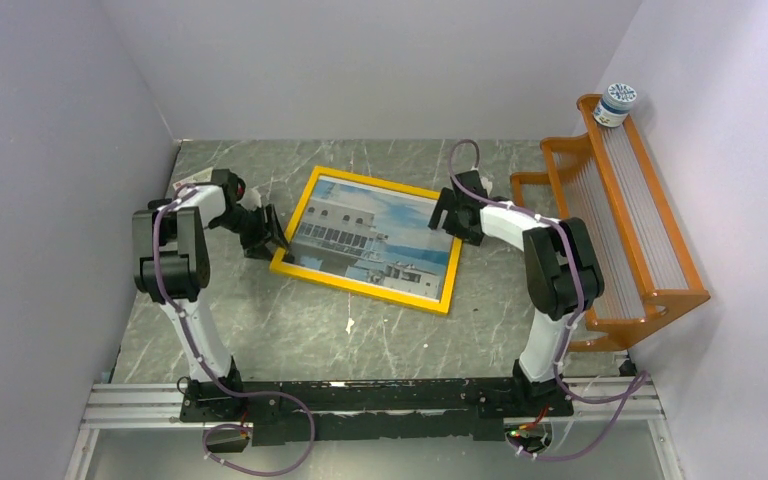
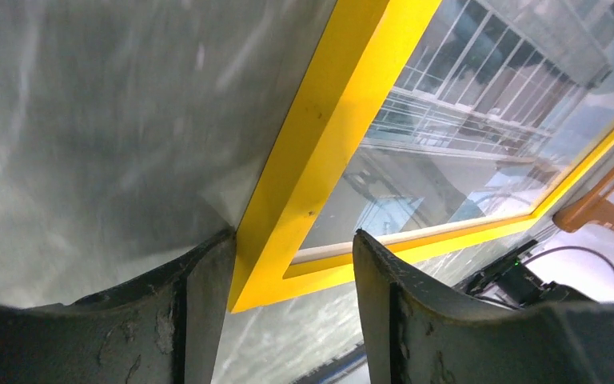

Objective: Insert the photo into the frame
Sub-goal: Adjust the photo frame at the center of the board, then reset both arms

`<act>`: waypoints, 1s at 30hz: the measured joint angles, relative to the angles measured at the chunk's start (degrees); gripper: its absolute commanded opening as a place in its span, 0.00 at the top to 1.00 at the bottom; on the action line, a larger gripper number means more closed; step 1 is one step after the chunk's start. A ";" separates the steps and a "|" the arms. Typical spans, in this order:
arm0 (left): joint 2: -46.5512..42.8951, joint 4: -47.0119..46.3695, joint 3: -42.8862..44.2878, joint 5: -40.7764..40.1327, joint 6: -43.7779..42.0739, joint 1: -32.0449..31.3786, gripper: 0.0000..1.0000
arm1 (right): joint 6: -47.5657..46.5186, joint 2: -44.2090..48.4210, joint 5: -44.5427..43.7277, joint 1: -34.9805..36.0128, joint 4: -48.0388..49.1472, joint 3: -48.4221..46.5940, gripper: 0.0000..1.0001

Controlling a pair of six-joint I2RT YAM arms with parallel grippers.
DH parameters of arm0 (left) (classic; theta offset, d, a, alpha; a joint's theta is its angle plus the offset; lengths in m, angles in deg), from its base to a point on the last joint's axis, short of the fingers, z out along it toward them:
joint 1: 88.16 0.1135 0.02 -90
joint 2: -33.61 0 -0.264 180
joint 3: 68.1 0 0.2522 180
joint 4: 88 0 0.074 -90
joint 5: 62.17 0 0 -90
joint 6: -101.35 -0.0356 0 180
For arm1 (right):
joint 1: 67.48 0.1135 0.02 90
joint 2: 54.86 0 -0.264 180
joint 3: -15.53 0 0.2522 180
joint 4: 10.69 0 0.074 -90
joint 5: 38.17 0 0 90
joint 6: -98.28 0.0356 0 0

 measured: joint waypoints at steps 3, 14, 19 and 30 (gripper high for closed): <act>-4.96 -0.48 -6.71 -3.19 3.32 -0.57 0.35 | -1.68 -2.36 1.77 -0.37 2.25 -2.54 0.12; -15.47 0.42 -17.53 -14.05 10.80 -5.64 0.22 | -2.75 -4.83 5.09 0.26 -2.86 -9.68 0.12; -18.95 3.19 -15.96 -20.06 11.74 -6.32 0.16 | -2.38 -0.44 2.73 2.08 -7.15 -12.00 0.11; -41.86 4.98 -9.68 -28.41 11.47 -6.27 0.12 | 0.11 27.36 -8.00 2.56 -17.31 -9.40 0.14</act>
